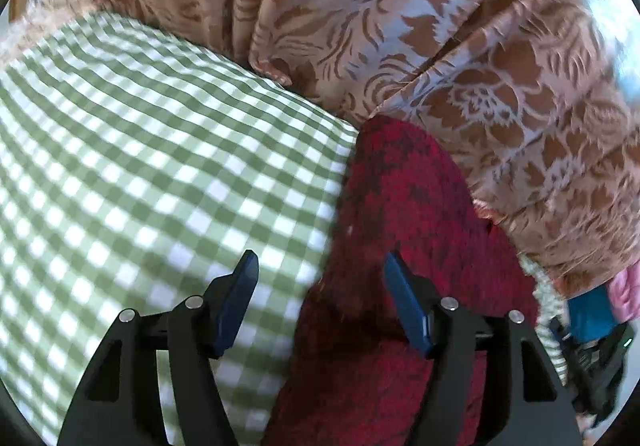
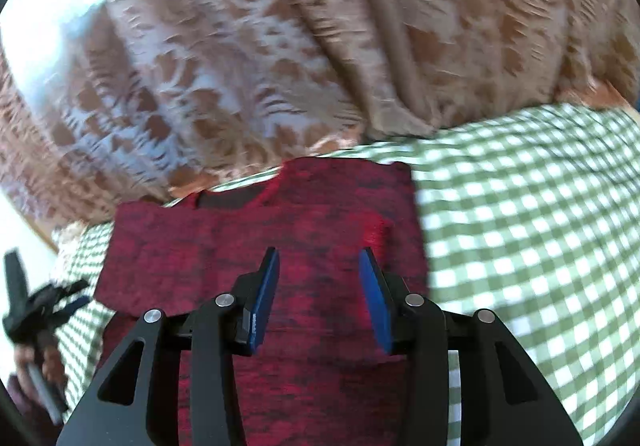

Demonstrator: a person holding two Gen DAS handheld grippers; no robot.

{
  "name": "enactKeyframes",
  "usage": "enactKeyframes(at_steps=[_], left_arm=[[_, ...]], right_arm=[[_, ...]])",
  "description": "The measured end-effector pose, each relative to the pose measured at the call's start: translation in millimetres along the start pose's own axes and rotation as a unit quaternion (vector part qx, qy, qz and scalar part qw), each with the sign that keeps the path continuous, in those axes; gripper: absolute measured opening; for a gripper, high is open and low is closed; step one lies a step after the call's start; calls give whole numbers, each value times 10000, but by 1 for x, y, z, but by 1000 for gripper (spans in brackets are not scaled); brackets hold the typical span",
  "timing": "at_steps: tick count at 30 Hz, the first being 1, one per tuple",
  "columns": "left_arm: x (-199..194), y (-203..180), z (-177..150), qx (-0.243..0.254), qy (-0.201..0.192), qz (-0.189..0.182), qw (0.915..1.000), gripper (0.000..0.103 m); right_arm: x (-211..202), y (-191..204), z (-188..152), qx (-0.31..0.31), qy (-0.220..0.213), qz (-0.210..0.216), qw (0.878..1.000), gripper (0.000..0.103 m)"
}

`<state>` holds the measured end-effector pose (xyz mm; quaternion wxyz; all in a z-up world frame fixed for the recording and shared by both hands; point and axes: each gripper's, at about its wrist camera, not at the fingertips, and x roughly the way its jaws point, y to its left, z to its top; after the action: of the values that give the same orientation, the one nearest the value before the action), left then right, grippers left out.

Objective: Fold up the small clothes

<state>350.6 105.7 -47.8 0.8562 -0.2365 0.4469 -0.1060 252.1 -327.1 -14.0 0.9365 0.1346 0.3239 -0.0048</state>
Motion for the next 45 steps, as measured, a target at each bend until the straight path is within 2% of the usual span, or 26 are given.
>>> enactKeyframes(at_steps=[3, 7, 14, 16, 17, 20, 22, 23, 25, 26, 27, 29, 31, 33, 34, 37, 40, 42, 45], left_arm=[[15, 6, 15, -288, 125, -269, 9991, 66], [35, 6, 31, -470, 322, -628, 9964, 66], [69, 6, 49, -711, 687, -1083, 9892, 65], [75, 0, 50, -705, 762, -1283, 9863, 51], [75, -5, 49, -624, 770, -1339, 9860, 36], [62, -30, 44, 70, 446, -901, 9949, 21], [46, -50, 33, 718, 12, -296, 9970, 21], [43, -60, 26, 1048, -142, 64, 9944, 21], [58, -78, 11, 1702, -231, 1050, 9795, 22], [67, -79, 9, 1807, -190, 1288, 9749, 25], [80, -80, 6, 1963, -192, 1597, 9673, 32], [94, -80, 3, 2053, -283, 1917, 9593, 44], [94, -79, 8, 1906, -292, 1916, 9623, 45], [84, -75, 13, 1687, -323, 1893, 9668, 53], [75, -74, 13, 1628, -421, 1874, 9678, 53], [43, -81, 3, 1716, -871, 1969, 9614, 51], [11, -89, -18, 1888, -1225, 1773, 9581, 49], [2, -94, -36, 2074, -1254, 1644, 9562, 49], [13, -98, -59, 2343, -937, 1583, 9546, 47]], right_arm=[[23, 12, -5, -299, 211, -79, 9993, 41], [46, 9, -13, -308, 391, -201, 9986, 41], [56, -2, -22, -241, 429, -218, 9986, 41], [59, -5, -24, -249, 451, -223, 9984, 41], [59, -5, -24, -243, 447, -220, 9985, 41], [59, -8, -25, -221, 449, -232, 9985, 41], [58, -9, -27, -214, 428, -238, 9986, 40], [59, -9, -28, -241, 427, -268, 9984, 40], [63, -5, -28, -357, 444, -402, 9976, 40], [65, 0, -28, -469, 448, -522, 9965, 40], [67, 3, -29, -570, 446, -617, 9955, 40], [70, 9, -31, -775, 413, -825, 9927, 40], [71, 14, -34, -909, 359, -985, 9903, 40], [71, 13, -34, -920, 353, -997, 9901, 40], [71, 12, -34, -897, 351, -971, 9906, 40], [73, 14, -35, -867, 381, -952, 9909, 40], [71, 13, -34, -845, 358, -937, 9914, 40], [72, 13, -35, -837, 353, -933, 9915, 40], [68, 10, -36, -803, 335, -920, 9919, 40]])
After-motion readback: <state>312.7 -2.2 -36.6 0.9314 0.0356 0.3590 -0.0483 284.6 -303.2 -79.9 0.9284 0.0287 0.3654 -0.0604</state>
